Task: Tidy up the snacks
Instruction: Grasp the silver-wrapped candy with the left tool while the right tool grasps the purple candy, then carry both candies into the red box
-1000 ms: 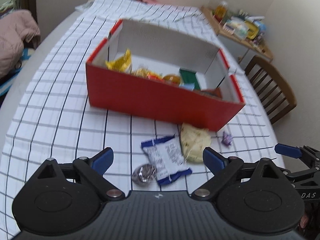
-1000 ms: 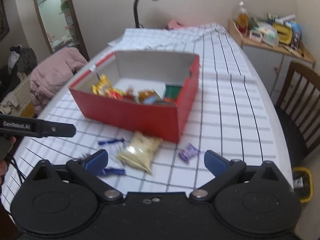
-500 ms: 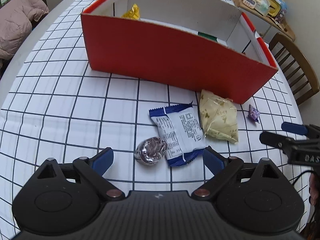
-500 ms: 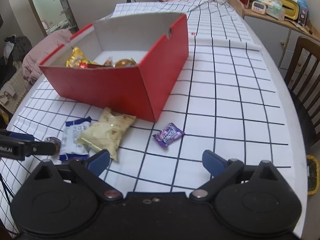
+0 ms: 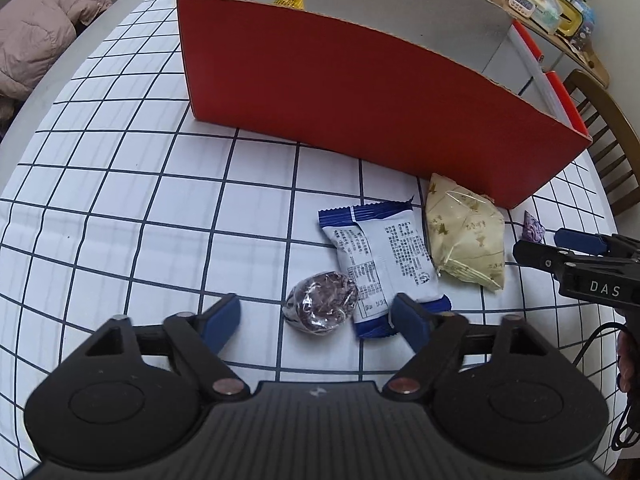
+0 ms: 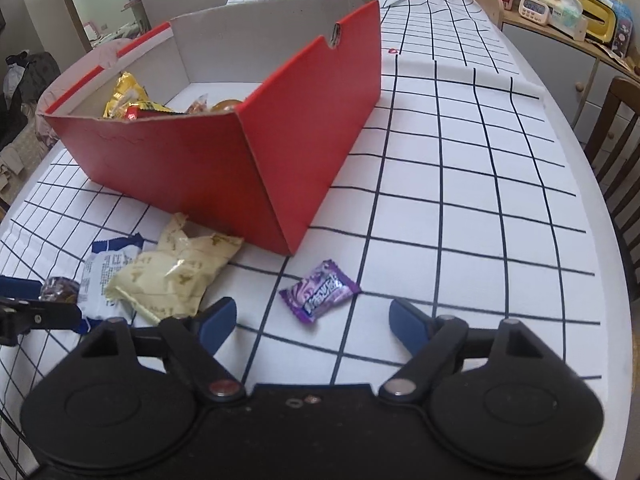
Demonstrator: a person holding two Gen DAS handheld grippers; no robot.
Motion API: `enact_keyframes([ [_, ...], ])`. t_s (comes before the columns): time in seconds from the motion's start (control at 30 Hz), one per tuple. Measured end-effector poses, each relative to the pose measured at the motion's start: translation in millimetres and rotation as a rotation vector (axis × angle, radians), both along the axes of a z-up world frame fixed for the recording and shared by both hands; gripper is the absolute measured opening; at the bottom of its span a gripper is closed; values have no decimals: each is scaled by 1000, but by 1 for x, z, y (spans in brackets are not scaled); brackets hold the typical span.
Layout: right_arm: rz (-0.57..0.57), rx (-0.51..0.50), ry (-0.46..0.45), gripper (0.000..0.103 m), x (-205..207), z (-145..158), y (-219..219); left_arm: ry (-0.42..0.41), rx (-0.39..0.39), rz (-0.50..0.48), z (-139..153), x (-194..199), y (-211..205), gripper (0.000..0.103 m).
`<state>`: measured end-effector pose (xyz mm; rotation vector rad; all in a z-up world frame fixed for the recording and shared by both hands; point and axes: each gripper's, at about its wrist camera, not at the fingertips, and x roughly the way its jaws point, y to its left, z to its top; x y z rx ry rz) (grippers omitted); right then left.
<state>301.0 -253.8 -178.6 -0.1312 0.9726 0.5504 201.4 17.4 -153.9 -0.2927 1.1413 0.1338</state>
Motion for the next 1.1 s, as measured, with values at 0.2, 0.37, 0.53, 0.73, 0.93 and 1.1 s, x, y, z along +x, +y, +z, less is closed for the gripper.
enact_keyframes([
  [0.2,52,-80,-62,65,-6,-1,10,-20,-15,-20,1,0,-2,60],
  [0.37,74,-96,-95,52,-11,0,15,-26,-31,-23,2,0,-3,46],
  [0.53,48,-77,-86,39,-5,1,13,-23,-60,0,2,1,3,36],
  [0.73,27,-53,-74,27,-3,2,8,-27,-79,26,3,-2,7,33],
  [0.93,3,-38,-61,26,-3,2,3,-28,-97,39,6,-4,9,32],
  [1.1,-32,-5,-46,26,-4,6,-5,-35,-110,48,10,-7,11,32],
])
